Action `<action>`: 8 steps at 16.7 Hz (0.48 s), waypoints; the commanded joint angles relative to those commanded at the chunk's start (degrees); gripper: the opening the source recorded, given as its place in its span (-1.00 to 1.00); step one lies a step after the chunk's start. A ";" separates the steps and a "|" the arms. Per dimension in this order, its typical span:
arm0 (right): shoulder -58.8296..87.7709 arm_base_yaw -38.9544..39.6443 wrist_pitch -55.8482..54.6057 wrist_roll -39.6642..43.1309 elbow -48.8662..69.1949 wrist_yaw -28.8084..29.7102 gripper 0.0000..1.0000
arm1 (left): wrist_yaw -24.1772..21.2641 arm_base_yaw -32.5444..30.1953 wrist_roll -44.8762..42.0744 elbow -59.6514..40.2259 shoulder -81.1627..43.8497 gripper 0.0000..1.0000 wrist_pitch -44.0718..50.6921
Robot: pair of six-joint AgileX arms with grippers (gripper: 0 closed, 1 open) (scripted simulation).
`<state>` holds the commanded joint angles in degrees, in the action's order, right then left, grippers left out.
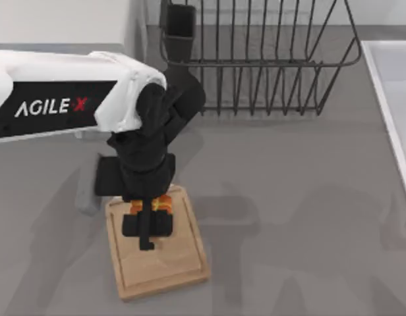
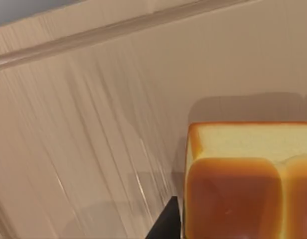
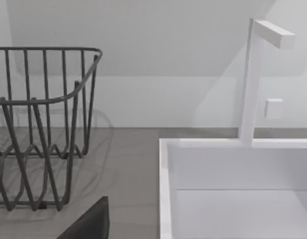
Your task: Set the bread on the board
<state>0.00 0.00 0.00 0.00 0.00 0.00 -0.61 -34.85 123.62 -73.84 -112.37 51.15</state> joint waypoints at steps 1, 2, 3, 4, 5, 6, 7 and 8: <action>0.00 0.00 0.00 0.00 0.00 0.00 1.00 | 0.00 0.00 0.00 0.00 0.00 -0.85 0.00; 0.00 0.00 0.00 0.00 0.00 0.00 1.00 | 0.00 0.00 0.00 0.00 0.00 -0.70 0.00; 0.00 0.00 0.00 0.00 0.00 0.00 1.00 | 0.00 0.00 0.00 0.00 0.00 -0.55 0.00; 0.00 0.00 0.00 0.00 0.00 0.00 1.00 | 0.00 0.00 0.00 0.00 0.00 -0.40 0.00; 0.00 0.00 0.00 0.00 0.00 0.00 1.00 | 0.00 0.00 0.00 0.00 0.00 -0.25 0.00; 0.00 0.00 0.00 0.00 0.00 0.00 1.00 | 0.00 0.00 0.00 0.00 0.00 -0.10 0.00; 0.00 0.00 0.00 0.00 0.00 0.00 1.00 | 0.00 0.00 0.00 0.00 0.00 0.06 0.00; 0.00 0.00 0.00 0.00 0.00 0.00 1.00 | 0.00 0.00 0.00 0.00 0.00 0.21 0.00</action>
<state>0.00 0.00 0.00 0.00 0.00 0.00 -0.61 -34.85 123.62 -73.84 -112.37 51.15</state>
